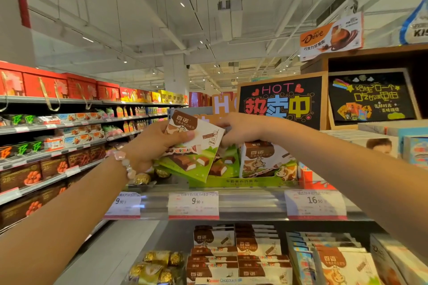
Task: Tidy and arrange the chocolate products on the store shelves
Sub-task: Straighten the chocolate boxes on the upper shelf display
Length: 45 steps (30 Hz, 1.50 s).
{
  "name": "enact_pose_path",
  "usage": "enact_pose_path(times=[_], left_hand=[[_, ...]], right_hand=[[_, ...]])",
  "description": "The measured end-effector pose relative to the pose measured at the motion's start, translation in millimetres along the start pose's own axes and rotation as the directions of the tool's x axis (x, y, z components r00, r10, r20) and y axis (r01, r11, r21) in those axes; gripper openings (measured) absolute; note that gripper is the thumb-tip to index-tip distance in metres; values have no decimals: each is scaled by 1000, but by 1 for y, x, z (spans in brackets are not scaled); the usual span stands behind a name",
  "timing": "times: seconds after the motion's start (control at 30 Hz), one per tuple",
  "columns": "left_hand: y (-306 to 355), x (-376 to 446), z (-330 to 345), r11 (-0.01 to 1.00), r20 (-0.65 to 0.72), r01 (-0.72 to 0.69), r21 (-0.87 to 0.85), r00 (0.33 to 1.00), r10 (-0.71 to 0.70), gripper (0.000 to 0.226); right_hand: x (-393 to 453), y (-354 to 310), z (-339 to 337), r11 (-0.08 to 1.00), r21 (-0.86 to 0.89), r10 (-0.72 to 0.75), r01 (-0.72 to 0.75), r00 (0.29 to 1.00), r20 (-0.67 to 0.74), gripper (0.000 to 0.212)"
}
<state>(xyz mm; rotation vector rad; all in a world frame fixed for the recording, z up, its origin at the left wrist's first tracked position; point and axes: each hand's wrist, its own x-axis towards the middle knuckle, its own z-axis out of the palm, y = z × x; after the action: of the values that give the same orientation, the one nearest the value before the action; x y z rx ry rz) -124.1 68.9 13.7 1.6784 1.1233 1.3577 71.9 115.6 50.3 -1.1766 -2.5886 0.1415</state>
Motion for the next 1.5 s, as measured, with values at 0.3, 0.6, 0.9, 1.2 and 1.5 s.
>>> enact_pose_path(times=[0.3, 0.6, 0.9, 1.2, 1.5], left_hand=[[17, 4, -8, 994, -68, -106, 4, 992, 106, 27], [60, 17, 23, 952, -139, -305, -1, 943, 302, 13], [38, 36, 61, 907, -8, -219, 360, 971, 238, 90], [27, 37, 65, 721, 338, -185, 668, 938, -73, 136], [29, 39, 68, 770, 428, -222, 598, 901, -73, 135]], right_hand=[[-8, -5, -11, 988, 140, 48, -57, 997, 64, 54], [-26, -3, -54, 796, 554, -142, 245, 965, -222, 42], [-54, 49, -73, 901, 353, -59, 253, 876, -478, 40], [-63, 95, -51, 876, 444, 34, 187, 896, -444, 34], [-61, 99, -60, 839, 530, 68, 120, 945, -321, 43]])
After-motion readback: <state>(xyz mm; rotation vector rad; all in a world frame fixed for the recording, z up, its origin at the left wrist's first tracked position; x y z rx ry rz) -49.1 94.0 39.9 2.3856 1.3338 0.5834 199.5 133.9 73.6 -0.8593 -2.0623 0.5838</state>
